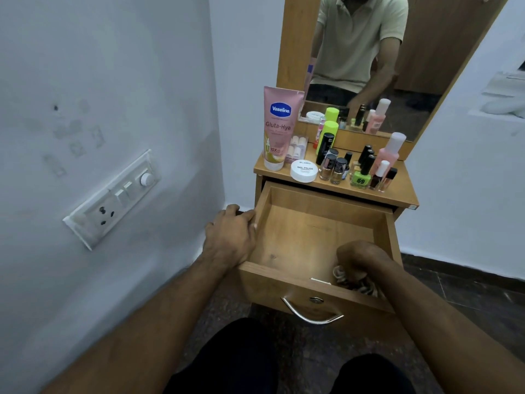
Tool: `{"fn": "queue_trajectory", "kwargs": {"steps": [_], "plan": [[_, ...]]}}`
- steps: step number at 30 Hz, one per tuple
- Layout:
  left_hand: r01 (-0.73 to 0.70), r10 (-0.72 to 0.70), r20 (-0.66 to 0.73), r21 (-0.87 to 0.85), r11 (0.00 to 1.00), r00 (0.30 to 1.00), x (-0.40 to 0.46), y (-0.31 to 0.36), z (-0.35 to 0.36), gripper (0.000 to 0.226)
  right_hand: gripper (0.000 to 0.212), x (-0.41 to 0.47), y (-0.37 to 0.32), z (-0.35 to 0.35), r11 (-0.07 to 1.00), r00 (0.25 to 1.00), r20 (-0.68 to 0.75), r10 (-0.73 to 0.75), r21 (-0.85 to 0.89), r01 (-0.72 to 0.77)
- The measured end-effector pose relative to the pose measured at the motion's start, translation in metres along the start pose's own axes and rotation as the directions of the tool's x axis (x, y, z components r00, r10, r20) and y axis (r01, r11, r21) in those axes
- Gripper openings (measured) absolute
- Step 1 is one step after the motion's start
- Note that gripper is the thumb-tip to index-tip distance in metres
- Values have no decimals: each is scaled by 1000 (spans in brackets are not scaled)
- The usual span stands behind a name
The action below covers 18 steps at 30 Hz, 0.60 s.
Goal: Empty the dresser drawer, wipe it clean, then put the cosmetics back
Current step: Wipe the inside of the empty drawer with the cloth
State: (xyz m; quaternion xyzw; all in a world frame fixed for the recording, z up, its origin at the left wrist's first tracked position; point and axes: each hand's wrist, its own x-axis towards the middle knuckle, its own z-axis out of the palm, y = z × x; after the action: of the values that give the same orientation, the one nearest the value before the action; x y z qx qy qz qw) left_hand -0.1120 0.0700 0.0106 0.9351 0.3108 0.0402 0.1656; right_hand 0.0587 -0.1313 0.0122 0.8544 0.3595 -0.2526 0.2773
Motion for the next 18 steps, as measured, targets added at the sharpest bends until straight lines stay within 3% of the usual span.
{"fn": "queue_trajectory", "kwargs": {"steps": [8, 11, 15, 18], "plan": [[14, -14, 1, 17, 1000, 1000, 0, 0, 1, 45, 35, -8, -16, -12, 967, 992, -113, -54, 241, 80], [18, -18, 7, 31, 999, 1000, 0, 1, 0, 46, 36, -18, 4, -12, 939, 996, -59, -72, 332, 88], [27, -28, 12, 48, 998, 1000, 0, 2, -1, 47, 40, -24, 29, -17, 974, 980, 179, -89, 219, 49], [30, -30, 2, 30, 999, 1000, -1, 0, -1, 46, 42, -18, 25, -7, 998, 974, 225, -30, 55, 18]]}}
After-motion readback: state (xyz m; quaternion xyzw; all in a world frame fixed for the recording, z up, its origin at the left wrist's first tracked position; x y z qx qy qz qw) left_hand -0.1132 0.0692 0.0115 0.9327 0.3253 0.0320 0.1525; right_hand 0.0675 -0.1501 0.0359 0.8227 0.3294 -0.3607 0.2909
